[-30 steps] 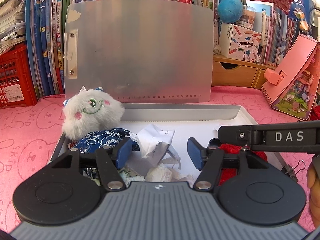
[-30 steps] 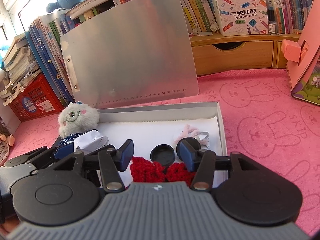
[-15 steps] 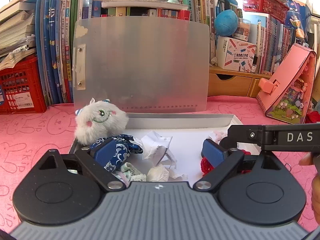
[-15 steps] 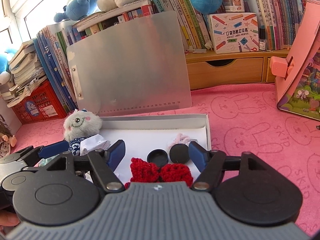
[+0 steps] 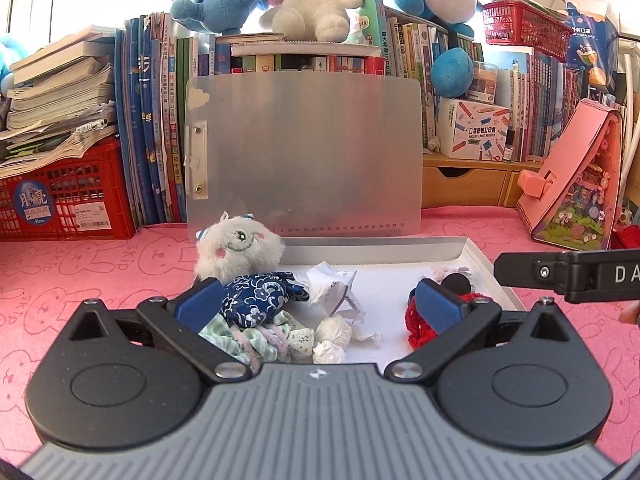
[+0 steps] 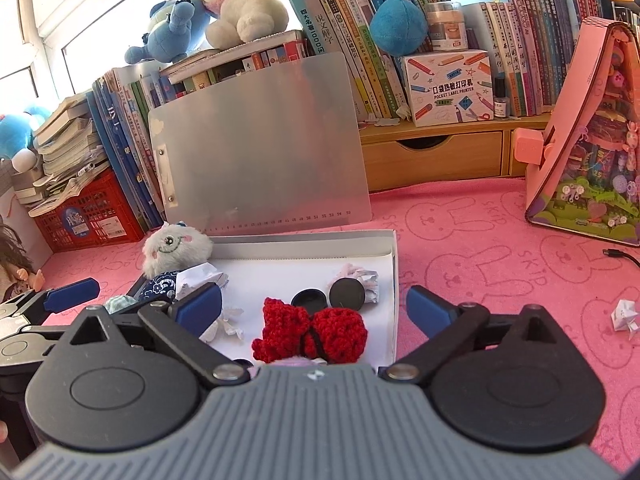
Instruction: Organize objects
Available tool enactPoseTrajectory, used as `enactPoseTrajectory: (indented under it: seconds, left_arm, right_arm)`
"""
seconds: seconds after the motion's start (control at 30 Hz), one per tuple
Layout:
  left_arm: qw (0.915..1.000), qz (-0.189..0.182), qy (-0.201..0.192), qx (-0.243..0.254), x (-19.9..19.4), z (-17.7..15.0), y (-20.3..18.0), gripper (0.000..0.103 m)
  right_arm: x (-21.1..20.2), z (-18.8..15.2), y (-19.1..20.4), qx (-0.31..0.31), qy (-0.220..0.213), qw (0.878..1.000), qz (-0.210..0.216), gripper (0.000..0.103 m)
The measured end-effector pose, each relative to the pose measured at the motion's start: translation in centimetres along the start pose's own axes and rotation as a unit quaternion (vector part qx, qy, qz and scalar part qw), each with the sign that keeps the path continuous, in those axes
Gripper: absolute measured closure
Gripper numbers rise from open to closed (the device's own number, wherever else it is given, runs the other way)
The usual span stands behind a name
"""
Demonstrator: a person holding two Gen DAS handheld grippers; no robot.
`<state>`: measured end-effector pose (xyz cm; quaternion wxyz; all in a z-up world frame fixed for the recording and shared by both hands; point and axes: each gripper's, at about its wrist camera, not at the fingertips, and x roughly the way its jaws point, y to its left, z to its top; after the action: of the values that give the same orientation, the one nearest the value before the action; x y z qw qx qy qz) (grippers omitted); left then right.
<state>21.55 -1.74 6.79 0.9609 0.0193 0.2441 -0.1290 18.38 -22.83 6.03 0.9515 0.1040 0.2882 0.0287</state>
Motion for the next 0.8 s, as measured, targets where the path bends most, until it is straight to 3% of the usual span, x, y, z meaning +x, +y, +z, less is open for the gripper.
enactPoseTrajectory:
  seconds: [0.33, 0.8]
  left_arm:
    - [0.9995, 0.01, 0.017, -0.024, -2.3, -1.7, 0.6, 0.0]
    - [0.9996, 0.013, 0.021, -0.013, -6.3, -5.0, -0.1, 0.0]
  right_arm:
    - [-2.8, -1.8, 0.4, -0.017, -0.014, 1.0, 0.0, 0.0]
    - [-5.3, -6.3, 1.3, -0.049, -0.013, 0.999, 0.005, 0.0]
